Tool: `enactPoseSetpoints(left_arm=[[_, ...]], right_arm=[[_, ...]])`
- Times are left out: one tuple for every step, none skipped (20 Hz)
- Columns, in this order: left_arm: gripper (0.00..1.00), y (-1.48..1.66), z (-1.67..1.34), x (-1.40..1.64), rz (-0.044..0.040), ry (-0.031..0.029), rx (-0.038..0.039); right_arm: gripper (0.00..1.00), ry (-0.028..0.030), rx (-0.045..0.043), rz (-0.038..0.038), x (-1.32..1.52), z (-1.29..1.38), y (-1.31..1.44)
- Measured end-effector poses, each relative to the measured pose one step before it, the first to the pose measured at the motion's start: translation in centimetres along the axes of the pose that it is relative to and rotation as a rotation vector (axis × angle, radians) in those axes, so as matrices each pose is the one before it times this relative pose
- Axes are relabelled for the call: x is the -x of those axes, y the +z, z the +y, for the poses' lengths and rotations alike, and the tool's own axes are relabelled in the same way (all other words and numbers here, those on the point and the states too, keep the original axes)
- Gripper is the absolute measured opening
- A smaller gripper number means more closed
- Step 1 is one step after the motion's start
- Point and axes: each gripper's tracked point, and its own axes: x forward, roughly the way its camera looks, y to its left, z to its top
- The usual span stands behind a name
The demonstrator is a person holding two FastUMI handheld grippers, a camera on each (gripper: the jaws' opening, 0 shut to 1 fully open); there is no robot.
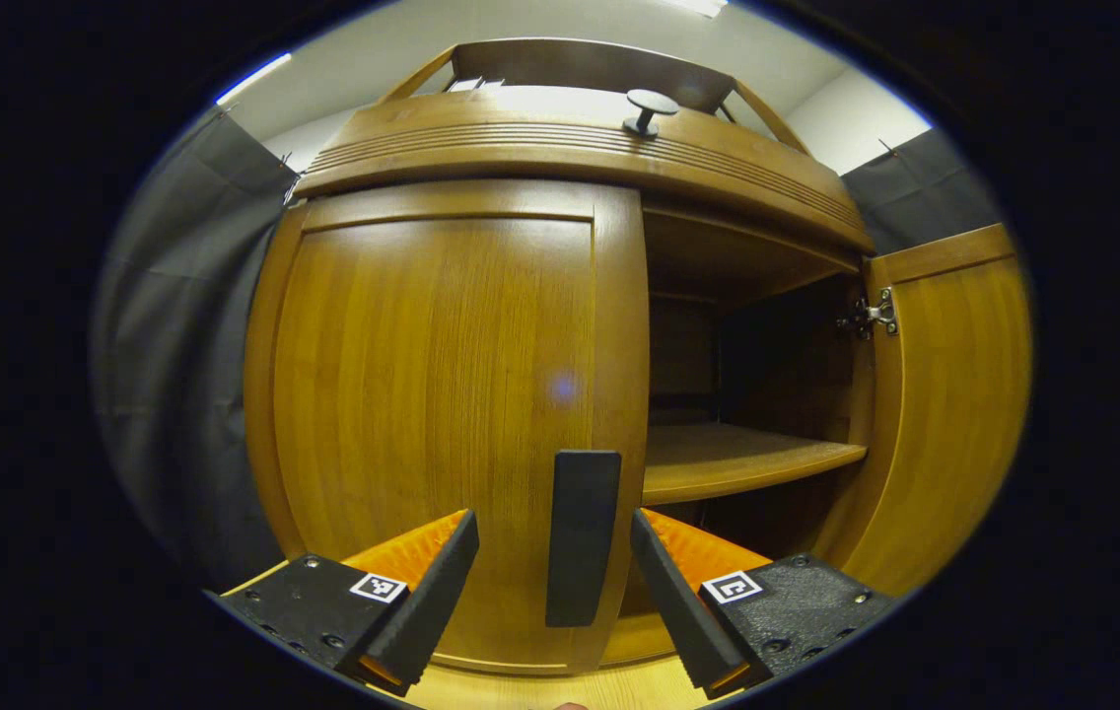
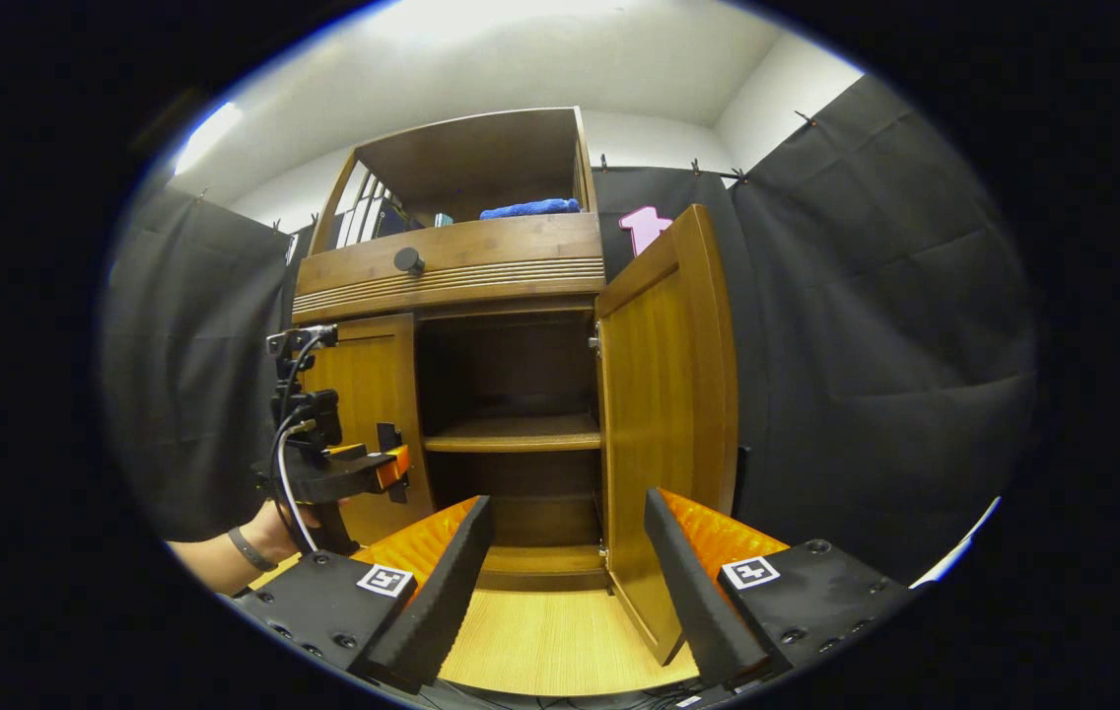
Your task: Open the right door of the double-door shoe cabinet with the right hand, and open the left door with the left hand.
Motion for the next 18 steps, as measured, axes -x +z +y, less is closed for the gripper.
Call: enactPoseSetpoints(left_arm=[[0.9, -0.442, -0.191, -0.295, 0.00798, -0.01847, 0.00733], [0.9, -0.211, -0.084, -0.292, 0.00197, -0.01161, 0.00551], [0.9, -0.315, 0.014, -0.334, 0.00226, 0.00576, -0.00304], [0.89, -0.176, 0.307, -0.315, 0.0031, 0.01265, -0.00873], [0.89, -0.212, 0.294, 0.087, 0.00054, 0.02134, -0.00558], [0.89, 0.218, 0.131, 0.175, -0.00734, 0.00278, 0.00487], [0.89, -0.094, 0.146, -0.392, -0.00468, 0.0045, -0.00223], [0.81, 0.008, 0.066, 0.052, -0.00576, 0.00183, -0.00735], [0.82, -0.02, -0.062, -0.079, -0.00023, -0.00014, -0.00152], [0.83, 0.044, 0.001, 0.129, -0.00133, 0.00088, 0.01029], [0.82, -0.067, 0.138, -0.203, 0.00466, 0.00091, 0.00596], [0.79, -0.124, 0.065, 0.053, 0.00282, -0.00694, 0.00441], [0.77, 0.027, 0.121, 0.143, -0.00087, -0.00997, 0.0015], [0.72, 0.092, -0.003, -0.04, -0.00689, -0.015, -0.00408], [0.64, 0.077, 0.121, -0.095, -0.00958, -0.01497, -0.00601], [0.56, 0.302, 0.276, -0.047, -0.00845, -0.02051, -0.00368], [0.44, -0.112, 0.116, -0.482, 0.00061, 0.00707, -0.01375], [0.32, -0.069, -0.167, 0.302, 0.00539, 0.0098, -0.01]], right_arm=[[0.98, 0.00515, 0.00478, -0.00248, -0.209, 0.188, 0.123], [0.98, 0.00512, 0.0061, -0.00207, -0.165, 0.191, 0.019], [0.96, 0.00656, 0.00664, -0.00355, 0.028, 0.198, 0.106], [0.98, 0.00816, 0.00673, -0.00435, -0.111, 0.146, 0.158], [0.98, 0.00533, 0.00663, 0.00083, -0.366, 0.052, 0.09], [0.98, 0.00334, 0.00547, 0.00814, -0.209, -0.034, -0.071], [0.98, 0.00556, 0.00162, 0.007, -0.258, 0.049, -0.004], [0.98, 0.00438, -0.00373, -0.00061, -0.131, 0.097, 0.131], [1.0, 0.00727, -0.00739, -0.00369, -0.282, 0.15, 0.311], [0.98, 0.0111, -0.0053, -0.00613, -0.167, 0.244, 0.081], [0.98, 0.01025, -0.00347, -0.00304, -0.332, 0.067, -0.094], [0.98, 0.00657, -0.00689, 0.01234, -0.251, -0.039, -0.468], [0.98, 0.00616, -0.01423, 0.01918, -0.19, -0.029, -0.551], [0.98, 0.00207, -0.01439, 0.01283, -0.076, -0.062, -0.388], [0.98, -0.00083, -0.01579, 0.00742, 0.062, 0.014, -0.207], [0.98, -0.00058, -0.01091, -0.00131, -0.004, -0.055, 0.127], [0.99, -0.00047, -0.0004, -0.00635, 0.126, -0.062, -0.059], [0.99, -0.00946, 0.00441, -0.00255, 0.08, -0.344, 0.06]])
